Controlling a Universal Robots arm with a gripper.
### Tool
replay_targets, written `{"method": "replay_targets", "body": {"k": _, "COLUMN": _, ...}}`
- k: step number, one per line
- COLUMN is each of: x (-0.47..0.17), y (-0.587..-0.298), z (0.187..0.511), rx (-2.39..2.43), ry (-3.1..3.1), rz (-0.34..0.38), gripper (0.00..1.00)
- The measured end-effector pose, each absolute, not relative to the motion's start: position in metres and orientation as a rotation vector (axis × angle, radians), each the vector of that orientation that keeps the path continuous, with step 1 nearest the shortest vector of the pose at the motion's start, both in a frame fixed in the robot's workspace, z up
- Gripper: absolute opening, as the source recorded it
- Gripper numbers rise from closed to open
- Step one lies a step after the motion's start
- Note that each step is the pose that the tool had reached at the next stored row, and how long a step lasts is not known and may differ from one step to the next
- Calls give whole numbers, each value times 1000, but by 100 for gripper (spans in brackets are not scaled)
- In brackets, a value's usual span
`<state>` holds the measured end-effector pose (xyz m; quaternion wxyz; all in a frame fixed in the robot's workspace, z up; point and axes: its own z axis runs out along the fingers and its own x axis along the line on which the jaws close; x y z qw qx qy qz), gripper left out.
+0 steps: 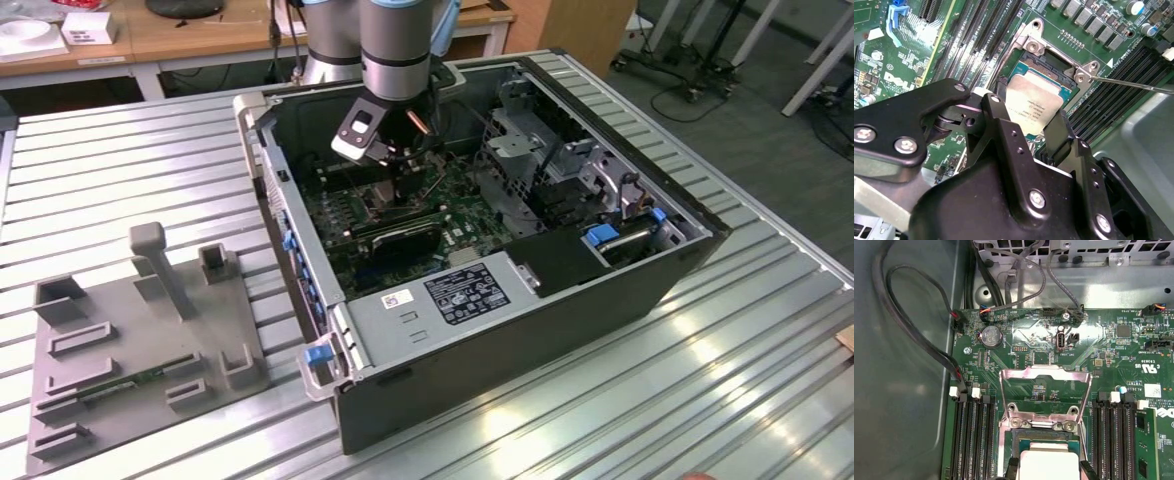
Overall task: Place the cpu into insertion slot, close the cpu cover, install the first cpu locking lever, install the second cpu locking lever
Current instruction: 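Place the cpu into insertion slot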
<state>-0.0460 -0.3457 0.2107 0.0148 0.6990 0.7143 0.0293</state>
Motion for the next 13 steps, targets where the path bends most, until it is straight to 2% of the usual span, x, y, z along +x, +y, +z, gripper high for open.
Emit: {"method": "replay_targets", "body": {"k": 13, "x": -46, "y": -346, "z": 210, "rx": 2203, "ry": 2204, "rz": 95, "gripper": 54}}
